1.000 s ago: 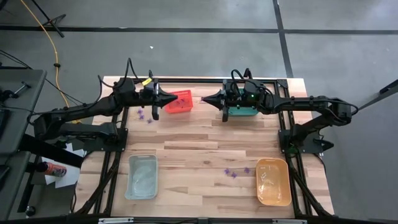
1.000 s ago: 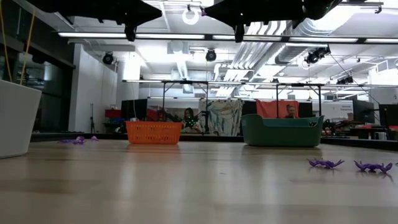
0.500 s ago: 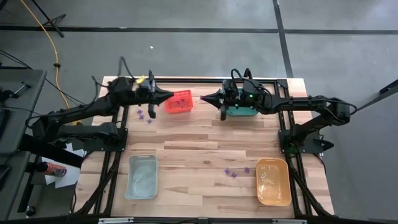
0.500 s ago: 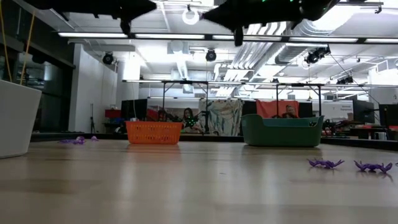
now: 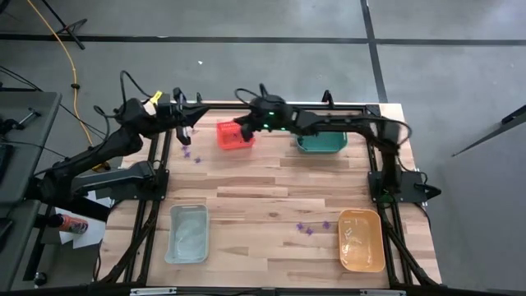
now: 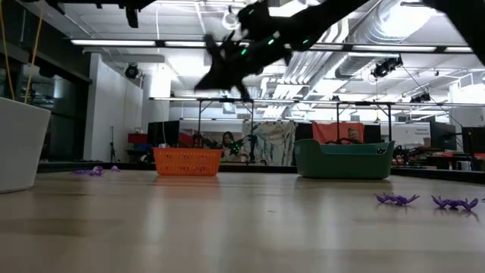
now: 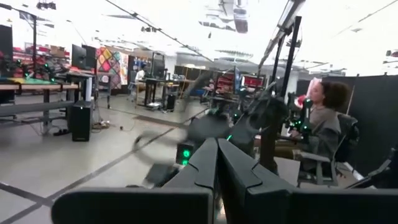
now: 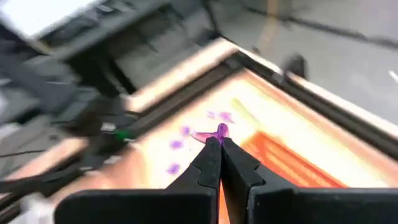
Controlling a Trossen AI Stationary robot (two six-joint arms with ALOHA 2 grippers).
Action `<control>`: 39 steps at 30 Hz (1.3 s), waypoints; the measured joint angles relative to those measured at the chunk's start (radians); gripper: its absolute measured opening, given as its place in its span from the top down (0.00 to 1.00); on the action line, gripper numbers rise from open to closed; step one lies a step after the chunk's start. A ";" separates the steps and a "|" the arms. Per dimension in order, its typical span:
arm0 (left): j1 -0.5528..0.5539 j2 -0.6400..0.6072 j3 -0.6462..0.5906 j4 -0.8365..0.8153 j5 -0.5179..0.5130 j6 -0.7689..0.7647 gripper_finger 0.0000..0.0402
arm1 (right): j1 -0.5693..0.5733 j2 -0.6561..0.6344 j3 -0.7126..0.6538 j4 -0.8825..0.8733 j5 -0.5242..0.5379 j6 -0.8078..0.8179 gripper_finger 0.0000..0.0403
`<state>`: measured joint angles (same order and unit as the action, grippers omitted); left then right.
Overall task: Sort Halloween decoration
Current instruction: Put the purple witch hat toy into the orange bin
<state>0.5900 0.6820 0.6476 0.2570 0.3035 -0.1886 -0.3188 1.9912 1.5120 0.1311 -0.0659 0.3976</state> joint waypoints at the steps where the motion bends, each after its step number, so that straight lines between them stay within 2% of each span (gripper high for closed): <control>1: 0.000 -0.002 0.000 0.003 0.000 0.000 1.00 | -0.003 0.039 0.039 -0.034 0.020 0.027 1.00; 9: 0.000 -0.004 0.000 0.000 0.000 0.042 1.00 | -0.022 0.253 0.257 -0.293 0.073 0.242 1.00; 20: 0.000 -0.004 0.000 -0.014 -0.001 0.091 1.00 | -0.021 0.315 0.288 -0.367 0.073 0.456 0.99; 24: 0.000 -0.004 -0.001 -0.035 -0.001 0.097 1.00 | -0.023 0.315 0.288 -0.377 0.057 0.476 0.89; 33: 0.000 -0.004 -0.001 -0.056 -0.001 0.097 1.00 | -0.024 0.312 0.288 -0.370 0.038 0.459 0.54; 36: 0.000 -0.004 -0.001 -0.056 -0.001 0.096 1.00 | -0.028 0.282 0.288 -0.354 0.026 0.380 0.48; 39: 0.000 -0.005 -0.001 -0.056 -0.001 0.096 1.00 | -0.030 0.224 0.288 -0.382 0.002 0.256 0.47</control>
<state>0.5896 0.6773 0.6468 0.2012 0.3027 -0.0925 -0.3492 2.2154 1.7996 -0.2505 -0.0635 0.6537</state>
